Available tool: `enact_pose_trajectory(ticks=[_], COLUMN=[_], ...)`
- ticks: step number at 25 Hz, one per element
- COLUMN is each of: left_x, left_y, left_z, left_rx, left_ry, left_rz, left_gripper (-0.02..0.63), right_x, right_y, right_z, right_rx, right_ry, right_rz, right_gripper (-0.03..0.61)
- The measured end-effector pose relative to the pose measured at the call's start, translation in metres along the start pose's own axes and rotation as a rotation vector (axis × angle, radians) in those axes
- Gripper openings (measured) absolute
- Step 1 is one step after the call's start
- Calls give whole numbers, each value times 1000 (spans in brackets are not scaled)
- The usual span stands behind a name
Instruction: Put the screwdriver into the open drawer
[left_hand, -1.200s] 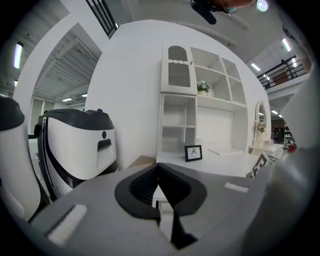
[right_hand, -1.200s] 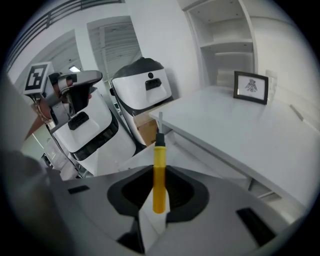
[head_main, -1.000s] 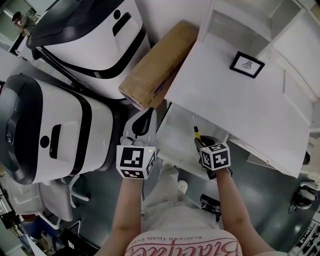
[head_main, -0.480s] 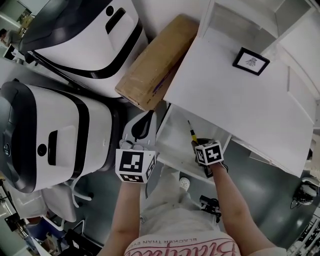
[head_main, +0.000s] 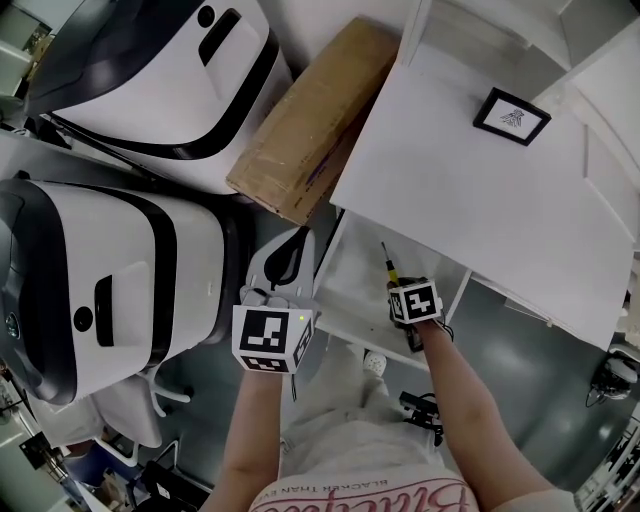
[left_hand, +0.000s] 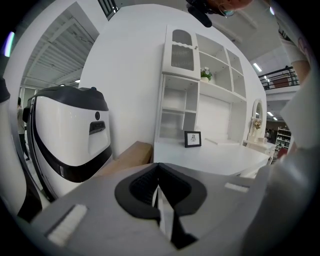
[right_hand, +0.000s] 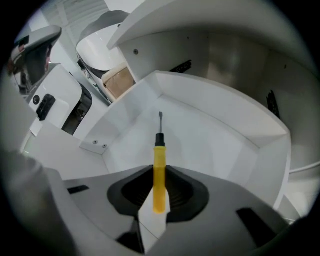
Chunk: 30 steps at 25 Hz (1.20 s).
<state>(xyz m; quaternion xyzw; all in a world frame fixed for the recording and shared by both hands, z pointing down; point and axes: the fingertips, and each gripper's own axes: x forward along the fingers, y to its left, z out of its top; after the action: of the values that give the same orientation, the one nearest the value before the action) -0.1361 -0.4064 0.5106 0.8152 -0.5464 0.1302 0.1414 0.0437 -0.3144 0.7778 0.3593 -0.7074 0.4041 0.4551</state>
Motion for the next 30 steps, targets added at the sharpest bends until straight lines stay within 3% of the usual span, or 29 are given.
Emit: enact_pose_trajectory(ticks=[18, 25, 30], left_x=[1, -2, -4], left_y=[27, 29, 24], left_z=[-15, -12, -4], left_rx=[-20, -38, -36], left_ry=[21, 8, -5], left_rz=[-3, -13, -33], left_gripper=[9, 9, 9], right_x=[29, 24, 9], right_y=[-8, -7, -7], right_z=[1, -3, 0], right_rx=[17, 84, 79], right_ry=[62, 45, 30], right_rz=[-147, -139, -150], right_gripper=[80, 223, 230])
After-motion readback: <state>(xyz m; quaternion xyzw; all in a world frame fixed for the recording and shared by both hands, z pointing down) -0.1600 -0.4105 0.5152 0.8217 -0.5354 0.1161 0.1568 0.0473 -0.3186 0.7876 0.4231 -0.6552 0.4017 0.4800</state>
